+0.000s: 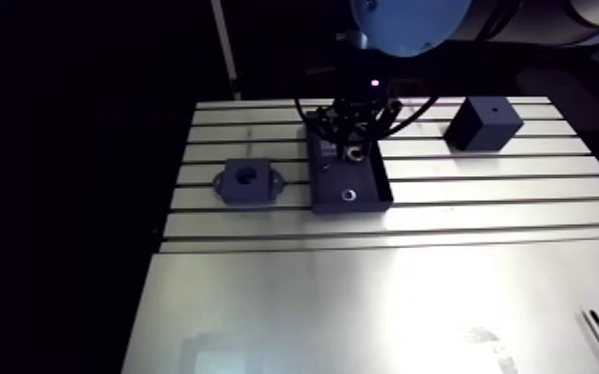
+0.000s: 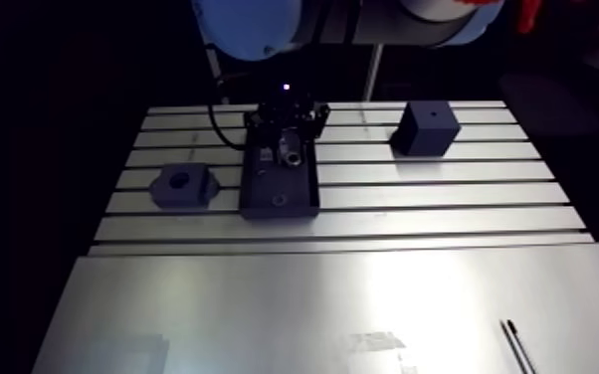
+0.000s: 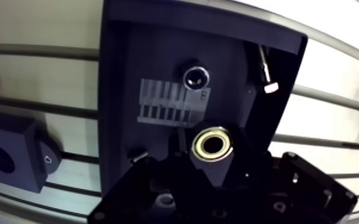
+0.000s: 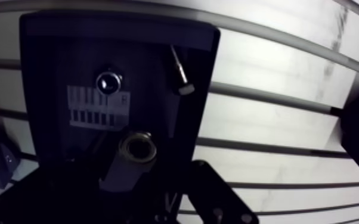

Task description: Pick up the bearing and press it into the housing until flush.

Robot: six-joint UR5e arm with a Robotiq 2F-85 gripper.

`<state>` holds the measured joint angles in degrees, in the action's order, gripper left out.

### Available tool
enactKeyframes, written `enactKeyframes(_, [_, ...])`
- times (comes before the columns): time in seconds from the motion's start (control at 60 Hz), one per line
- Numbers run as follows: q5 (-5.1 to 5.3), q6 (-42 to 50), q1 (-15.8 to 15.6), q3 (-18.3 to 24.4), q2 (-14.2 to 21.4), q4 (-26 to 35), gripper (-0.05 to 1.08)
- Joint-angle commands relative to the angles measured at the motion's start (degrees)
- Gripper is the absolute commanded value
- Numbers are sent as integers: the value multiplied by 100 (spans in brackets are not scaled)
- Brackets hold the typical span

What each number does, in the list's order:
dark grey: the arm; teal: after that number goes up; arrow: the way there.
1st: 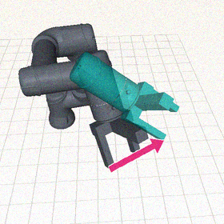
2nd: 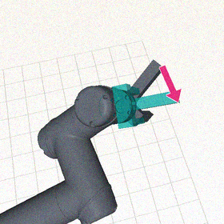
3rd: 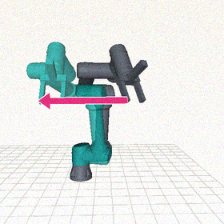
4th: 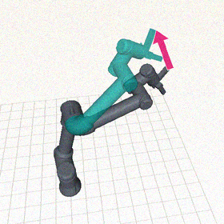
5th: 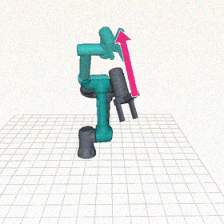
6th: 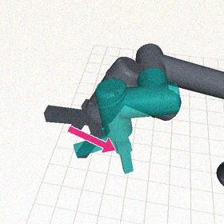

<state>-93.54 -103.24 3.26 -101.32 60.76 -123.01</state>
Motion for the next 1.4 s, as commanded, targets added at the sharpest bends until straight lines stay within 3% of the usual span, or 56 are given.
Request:
enactKeyframes(0.017, [-10,-8,8,-15,1,0,52])
enactKeyframes(0.817, [7,8,0,-15,209,34,59])
enactKeyframes(1.167, [-10,282,-62,-26,886,374,62])
enactKeyframes(1.4, [16,979,-159,37,1263,864,63])
